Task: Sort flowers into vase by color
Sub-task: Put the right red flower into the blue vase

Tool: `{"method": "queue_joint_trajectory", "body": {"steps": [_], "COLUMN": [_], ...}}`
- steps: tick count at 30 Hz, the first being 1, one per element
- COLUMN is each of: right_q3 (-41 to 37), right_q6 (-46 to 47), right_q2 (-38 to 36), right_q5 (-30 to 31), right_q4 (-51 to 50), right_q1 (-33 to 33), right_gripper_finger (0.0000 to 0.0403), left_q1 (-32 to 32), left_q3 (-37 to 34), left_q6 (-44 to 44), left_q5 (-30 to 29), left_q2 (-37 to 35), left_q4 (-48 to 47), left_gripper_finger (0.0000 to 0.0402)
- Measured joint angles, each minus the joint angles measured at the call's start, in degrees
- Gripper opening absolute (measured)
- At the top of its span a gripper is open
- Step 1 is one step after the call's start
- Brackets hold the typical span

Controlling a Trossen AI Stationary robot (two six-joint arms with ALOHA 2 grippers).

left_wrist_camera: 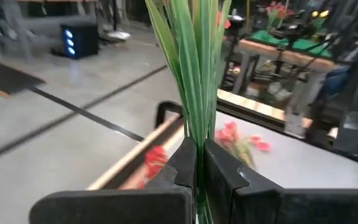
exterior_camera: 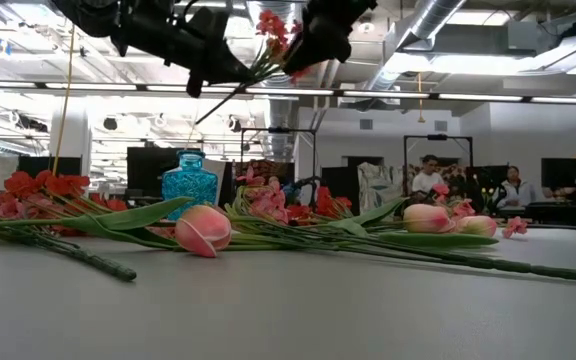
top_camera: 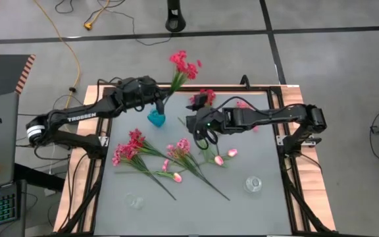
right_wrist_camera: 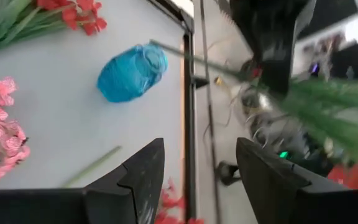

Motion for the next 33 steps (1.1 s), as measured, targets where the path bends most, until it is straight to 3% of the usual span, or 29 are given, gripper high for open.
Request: {"method": "queue_joint_trajectory", "body": {"steps": [12,17,33], "right_q3": [0.0,0.0,0.0], "right_q6": [15.44,19.32,27.03], "right_q2": [0.0,0.0,0.0], "right_q5": [-0.18,-4.48,-8.04], "right_q4": [-8.17,-7.78,-5.47], "right_q1": [-4.07,-5.91,-9.96], "right_gripper_finger": [0.0225,0.0225,0.0225], "left_q1": [1.3,1.3,1.3], "left_q3": [-18.42,-24.44,-25.53], "left_q6": [6.63,9.9,13.61], "left_q5": [-1.03,-1.81,-0.48], "left_q2": [-6.21,-6.68,-1.51], "left_q4": [27.6,38.07,40.57], "left_gripper_finger": [0.0,0.0,0.0]}}
